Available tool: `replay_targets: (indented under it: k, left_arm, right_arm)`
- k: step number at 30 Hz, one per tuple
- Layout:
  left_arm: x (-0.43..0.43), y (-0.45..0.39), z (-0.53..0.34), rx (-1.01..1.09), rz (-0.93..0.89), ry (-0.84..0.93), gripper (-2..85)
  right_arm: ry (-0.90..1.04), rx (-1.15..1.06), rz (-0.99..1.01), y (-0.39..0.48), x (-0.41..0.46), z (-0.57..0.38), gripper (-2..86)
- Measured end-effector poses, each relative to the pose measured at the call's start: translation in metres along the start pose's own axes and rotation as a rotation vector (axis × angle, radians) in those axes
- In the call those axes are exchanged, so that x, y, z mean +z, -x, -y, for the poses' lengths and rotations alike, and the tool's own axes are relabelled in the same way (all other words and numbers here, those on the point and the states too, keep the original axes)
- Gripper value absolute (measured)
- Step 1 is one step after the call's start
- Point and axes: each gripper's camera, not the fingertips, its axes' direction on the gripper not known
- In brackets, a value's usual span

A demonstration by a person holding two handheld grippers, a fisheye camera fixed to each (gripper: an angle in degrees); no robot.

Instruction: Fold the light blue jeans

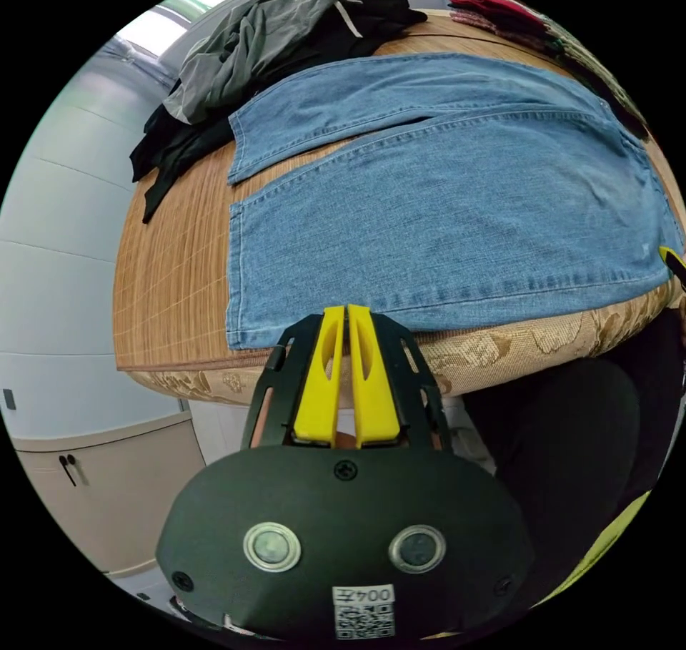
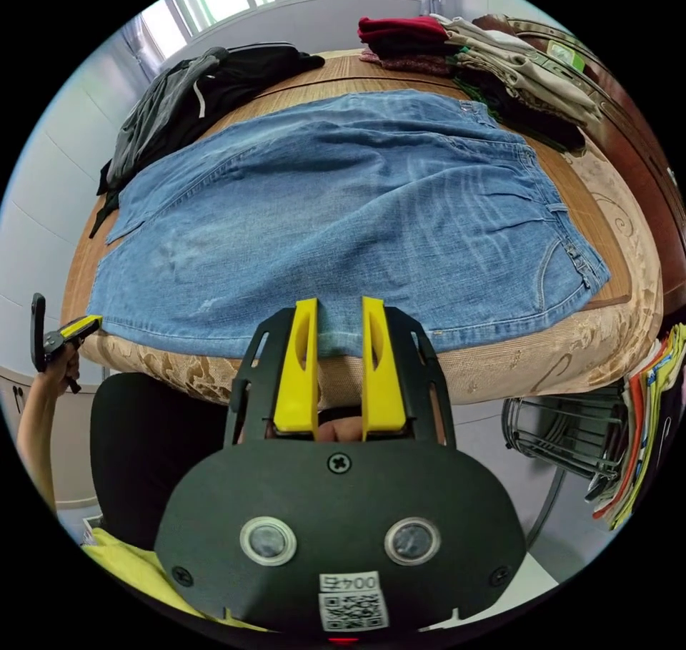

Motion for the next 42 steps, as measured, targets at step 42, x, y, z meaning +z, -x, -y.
replay_targets:
  k: [42]
  left_arm:
    - [-0.026,0.008,0.021,0.015,-0.044,0.028,0.9]
  right_arm:
    - [-0.164,0.392,0.074,-0.214,-0.081,-0.002,5.1]
